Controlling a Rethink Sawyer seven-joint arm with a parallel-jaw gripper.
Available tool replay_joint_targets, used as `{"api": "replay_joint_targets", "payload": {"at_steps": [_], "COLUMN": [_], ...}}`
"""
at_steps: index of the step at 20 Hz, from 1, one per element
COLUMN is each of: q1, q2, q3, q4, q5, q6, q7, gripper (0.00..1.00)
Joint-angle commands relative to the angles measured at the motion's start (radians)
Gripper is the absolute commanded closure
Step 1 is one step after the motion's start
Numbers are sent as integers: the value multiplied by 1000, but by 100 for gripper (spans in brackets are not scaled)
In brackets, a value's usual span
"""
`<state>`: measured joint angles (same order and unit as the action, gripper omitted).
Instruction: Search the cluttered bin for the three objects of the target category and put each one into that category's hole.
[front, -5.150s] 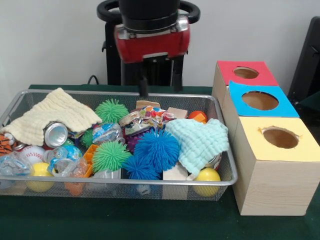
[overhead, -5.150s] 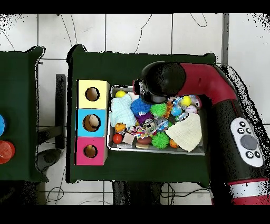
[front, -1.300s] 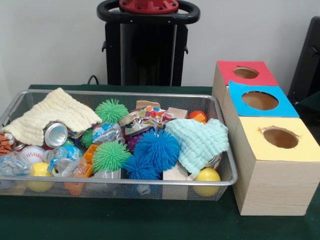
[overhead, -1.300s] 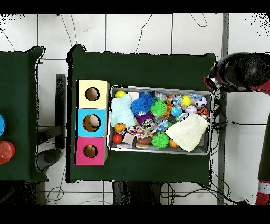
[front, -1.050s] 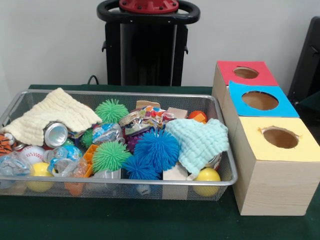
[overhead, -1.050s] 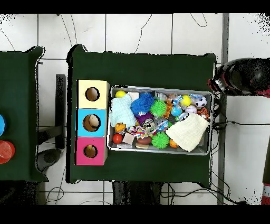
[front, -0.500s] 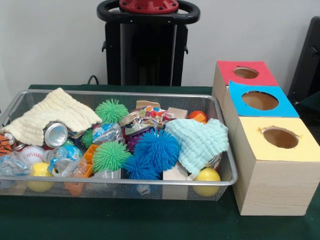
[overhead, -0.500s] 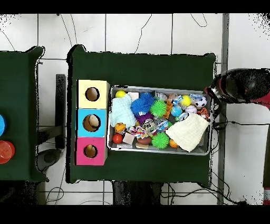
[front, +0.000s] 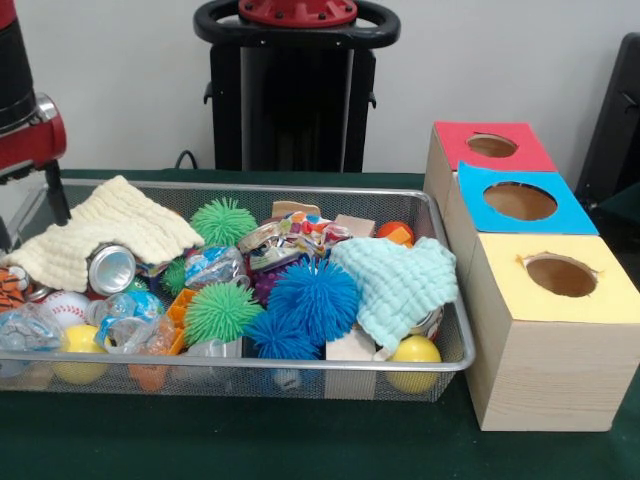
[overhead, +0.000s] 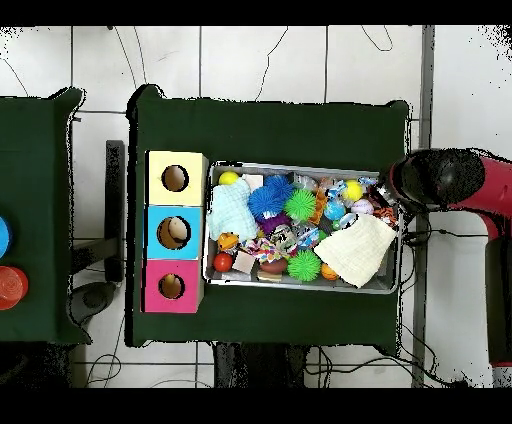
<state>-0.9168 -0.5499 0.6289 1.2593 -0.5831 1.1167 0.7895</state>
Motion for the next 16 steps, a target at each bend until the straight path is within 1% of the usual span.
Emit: {"api": "replay_joint_targets", "payload": {"at_steps": [1,9,14,16], "q1": [-16,-28,-16,-14], "q2": [-8,20,37,37], "q3": [31,31,32,33], "q4": [158,115,60,54], "q5": [-6,-25,-32,-34], "q6": [-88,-92,-70,-70], "q7": [-114,-167,-188,-190], "gripper": [0,0,0,0]}}
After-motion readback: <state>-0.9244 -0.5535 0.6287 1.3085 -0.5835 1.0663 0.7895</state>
